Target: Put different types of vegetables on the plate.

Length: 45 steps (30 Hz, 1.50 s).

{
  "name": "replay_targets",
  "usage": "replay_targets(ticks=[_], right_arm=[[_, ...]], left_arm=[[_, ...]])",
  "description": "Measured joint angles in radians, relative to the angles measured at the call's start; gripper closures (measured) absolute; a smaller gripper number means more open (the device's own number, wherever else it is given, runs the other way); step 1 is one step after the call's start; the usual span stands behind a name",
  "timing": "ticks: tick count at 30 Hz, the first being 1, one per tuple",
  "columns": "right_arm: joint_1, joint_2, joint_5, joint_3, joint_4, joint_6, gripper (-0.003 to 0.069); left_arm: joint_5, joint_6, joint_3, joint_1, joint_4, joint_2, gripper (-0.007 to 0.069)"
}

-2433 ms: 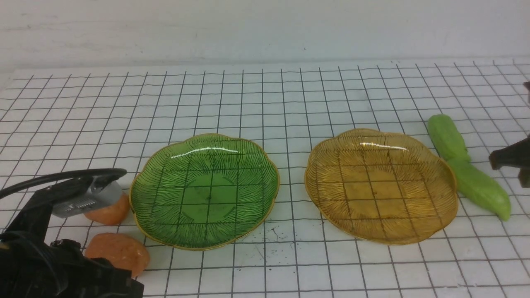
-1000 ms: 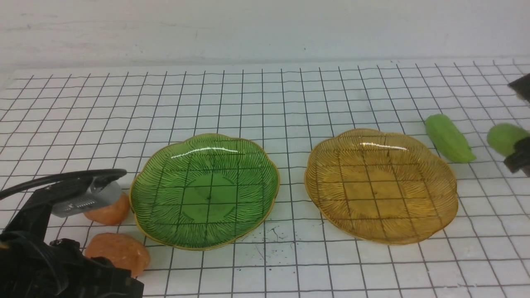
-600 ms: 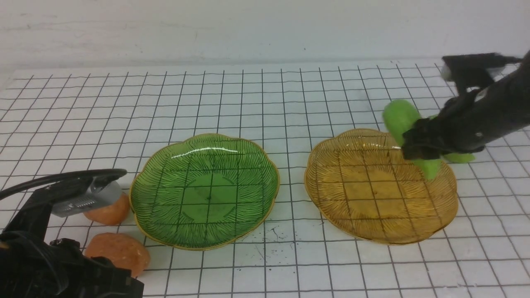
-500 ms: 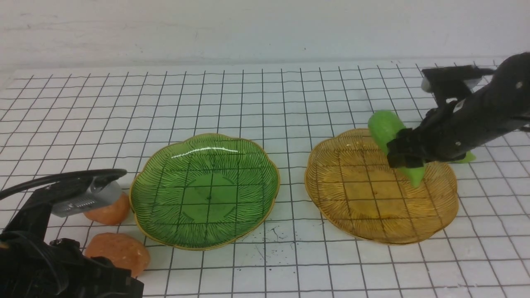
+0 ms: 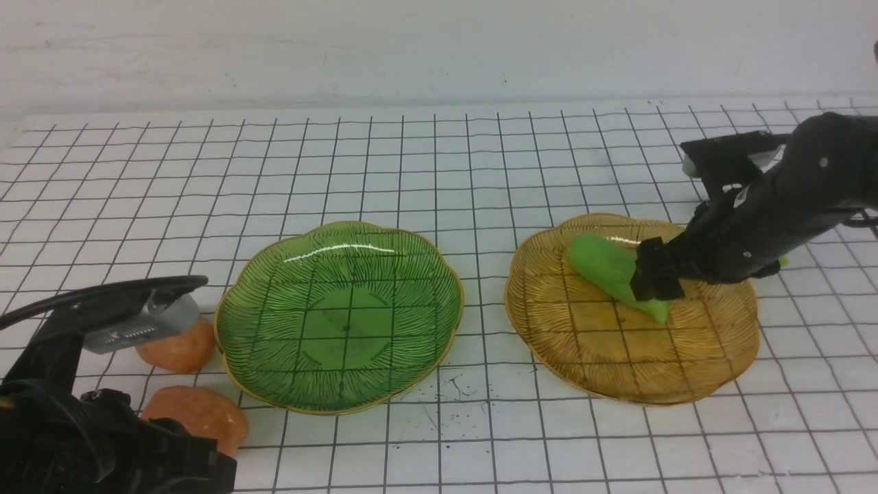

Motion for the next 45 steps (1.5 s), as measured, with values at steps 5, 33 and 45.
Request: replay_targets(ticks=[5,33,45], right_arm=[[-0.065,0.000,0.000,-0.106,-0.037,0.049,0.0125],[-0.221,0.291,-0.230,-0.270,-0.118,0.079,0.0055],[-0.222,0.375,-0.254,-0.272,-0.163,0.081,0.0150]], left_arm=[[-0.002,0.000,0.000,0.000,0.000,0.000,0.0591],[-0.022,-0.011,0.000,0.000,0.000,0.000,0.0591],[-0.022,-0.011,0.000,0.000,0.000,0.000,0.0591]])
